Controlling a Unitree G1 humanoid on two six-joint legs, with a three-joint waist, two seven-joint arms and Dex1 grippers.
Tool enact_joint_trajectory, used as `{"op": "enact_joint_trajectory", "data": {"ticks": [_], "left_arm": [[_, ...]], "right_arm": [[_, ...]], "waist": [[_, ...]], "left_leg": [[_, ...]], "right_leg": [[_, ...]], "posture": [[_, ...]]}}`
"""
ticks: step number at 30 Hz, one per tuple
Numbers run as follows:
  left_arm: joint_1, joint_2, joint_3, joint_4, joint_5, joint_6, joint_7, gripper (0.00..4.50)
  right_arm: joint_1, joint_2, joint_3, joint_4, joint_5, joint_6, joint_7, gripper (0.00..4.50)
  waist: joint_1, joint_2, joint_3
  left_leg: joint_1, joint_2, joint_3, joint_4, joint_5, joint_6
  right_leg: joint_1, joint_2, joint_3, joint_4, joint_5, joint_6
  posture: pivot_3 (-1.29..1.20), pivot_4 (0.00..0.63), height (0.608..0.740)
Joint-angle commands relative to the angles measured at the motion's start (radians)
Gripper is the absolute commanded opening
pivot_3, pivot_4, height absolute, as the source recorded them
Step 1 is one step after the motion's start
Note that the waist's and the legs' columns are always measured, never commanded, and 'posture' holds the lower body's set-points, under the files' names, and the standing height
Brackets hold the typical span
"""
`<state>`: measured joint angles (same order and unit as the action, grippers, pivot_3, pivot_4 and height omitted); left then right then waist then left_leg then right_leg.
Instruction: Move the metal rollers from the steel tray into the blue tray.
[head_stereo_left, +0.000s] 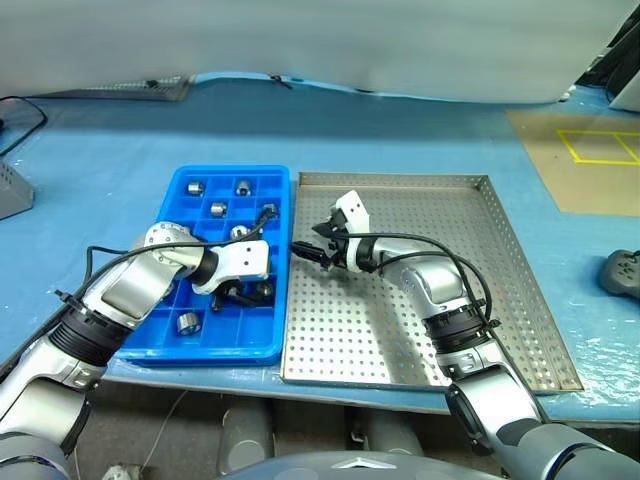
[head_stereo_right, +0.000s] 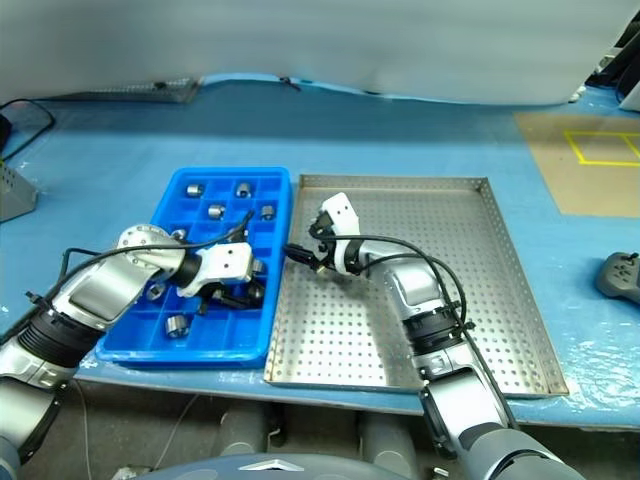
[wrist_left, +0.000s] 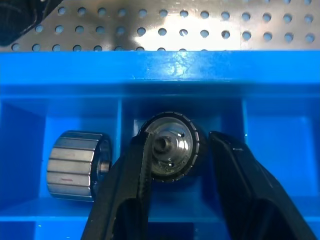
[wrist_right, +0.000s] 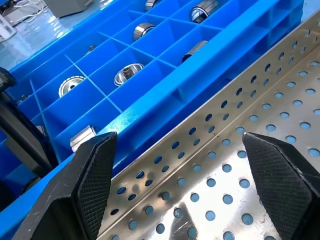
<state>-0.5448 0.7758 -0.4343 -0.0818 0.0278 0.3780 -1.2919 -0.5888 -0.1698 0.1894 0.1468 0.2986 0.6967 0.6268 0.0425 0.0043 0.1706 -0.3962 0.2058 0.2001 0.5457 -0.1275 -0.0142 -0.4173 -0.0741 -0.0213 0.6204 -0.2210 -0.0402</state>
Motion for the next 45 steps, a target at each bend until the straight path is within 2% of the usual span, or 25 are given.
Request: {"op": "enact_joint_trajectory", "data": {"ticks": [1,3,6,8,13,20,25,28,30,38,45], "left_arm": [[0.030,-0.018,-0.110,0.074,0.108,-0.042,0.018,1.88],[0.031,-0.027,-0.122,0.101,0.137,-0.067,0.023,1.88],[0.030,-0.043,-0.130,0.125,0.157,-0.080,0.016,1.36],[0.033,-0.047,-0.131,0.128,0.160,-0.082,-0.003,1.35],[0.041,-0.057,-0.119,0.132,0.152,-0.080,-0.022,1.35],[0.055,-0.071,-0.078,0.107,0.106,-0.045,-0.039,1.35],[0.034,-0.065,-0.009,0.044,0.037,0.034,-0.062,1.35],[0.001,-0.054,0.032,0.027,0.005,0.070,-0.072,1.35],[-0.019,-0.041,0.055,0.018,-0.016,0.088,-0.081,1.35],[-0.073,0.011,0.149,-0.043,-0.148,0.183,-0.116,1.35],[-0.116,0.030,0.231,-0.062,-0.266,0.259,-0.118,1.35]], "right_arm": [[0.001,0.009,-0.013,-0.022,0.006,-0.019,0.001,4.21],[0.000,0.010,-0.014,-0.021,0.006,-0.019,0.000,4.21],[-0.002,0.012,-0.016,-0.019,0.006,-0.021,-0.001,4.21],[-0.003,0.013,-0.017,-0.018,0.006,-0.022,-0.002,4.21],[-0.008,0.013,-0.020,-0.015,0.006,-0.024,-0.002,4.21],[-0.010,0.012,-0.021,-0.010,0.005,-0.027,-0.001,4.21],[-0.012,0.014,-0.018,-0.002,0.003,-0.031,0.001,4.21],[-0.014,0.014,-0.017,0.003,0.002,-0.034,0.003,4.21],[-0.014,0.015,-0.016,0.007,0.001,-0.036,0.004,4.21],[-0.015,0.018,-0.014,0.019,-0.001,-0.043,0.006,4.21],[-0.016,0.022,-0.011,0.028,-0.003,-0.048,0.010,4.21]], "waist": [[0.003,0.001,-0.001],[0.003,0.002,-0.001],[0.002,0.002,-0.001],[0.002,0.002,-0.002],[-0.002,0.004,-0.004],[0.001,0.004,-0.009],[0.001,0.004,-0.009],[0.002,0.004,-0.009],[0.001,0.003,-0.009],[-0.001,0.000,-0.007],[-0.001,-0.001,-0.006]], "left_leg": [[0.003,0.000,0.000,0.000,0.000,0.000],[0.012,-0.001,-0.001,-0.001,-0.002,0.003],[0.023,-0.002,-0.002,-0.001,-0.003,0.004],[0.027,-0.002,-0.002,-0.001,-0.003,0.004],[0.028,-0.003,-0.003,-0.003,-0.003,0.004],[0.028,-0.005,-0.003,-0.004,-0.003,0.005],[0.026,-0.005,-0.003,-0.007,-0.005,0.007],[0.019,-0.005,-0.003,-0.008,-0.006,0.008],[0.013,-0.005,-0.003,-0.008,-0.006,0.008],[-0.001,-0.002,-0.002,-0.008,-0.003,0.003],[-0.002,-0.002,-0.002,-0.007,-0.003,0.003]], "right_leg": [[0.003,0.000,0.000,0.000,0.000,0.000],[0.012,-0.001,0.000,-0.001,-0.002,0.004],[0.022,-0.002,0.002,-0.002,-0.006,0.010],[0.024,-0.003,0.003,-0.003,-0.006,0.011],[0.025,-0.003,0.002,-0.013,-0.006,0.011],[0.023,-0.004,0.003,-0.013,-0.006,0.011],[0.023,-0.004,0.003,-0.012,-0.006,0.010],[0.018,-0.003,0.003,-0.012,-0.005,0.009],[0.012,-0.003,0.002,-0.012,-0.001,0.003],[-0.002,0.000,0.000,-0.010,-0.001,0.001],[-0.003,0.000,-0.001,-0.010,-0.001,0.001]], "posture": [[-0.14,0.150,0.740],[-0.14,0.150,0.740],[-0.14,0.150,0.740],[-0.14,0.150,0.740],[-0.15,0.150,0.740],[-0.14,0.150,0.740],[-0.14,0.150,0.740],[-0.13,0.150,0.740],[-0.13,0.150,0.740],[-0.13,0.150,0.740],[-0.12,0.150,0.740]]}}
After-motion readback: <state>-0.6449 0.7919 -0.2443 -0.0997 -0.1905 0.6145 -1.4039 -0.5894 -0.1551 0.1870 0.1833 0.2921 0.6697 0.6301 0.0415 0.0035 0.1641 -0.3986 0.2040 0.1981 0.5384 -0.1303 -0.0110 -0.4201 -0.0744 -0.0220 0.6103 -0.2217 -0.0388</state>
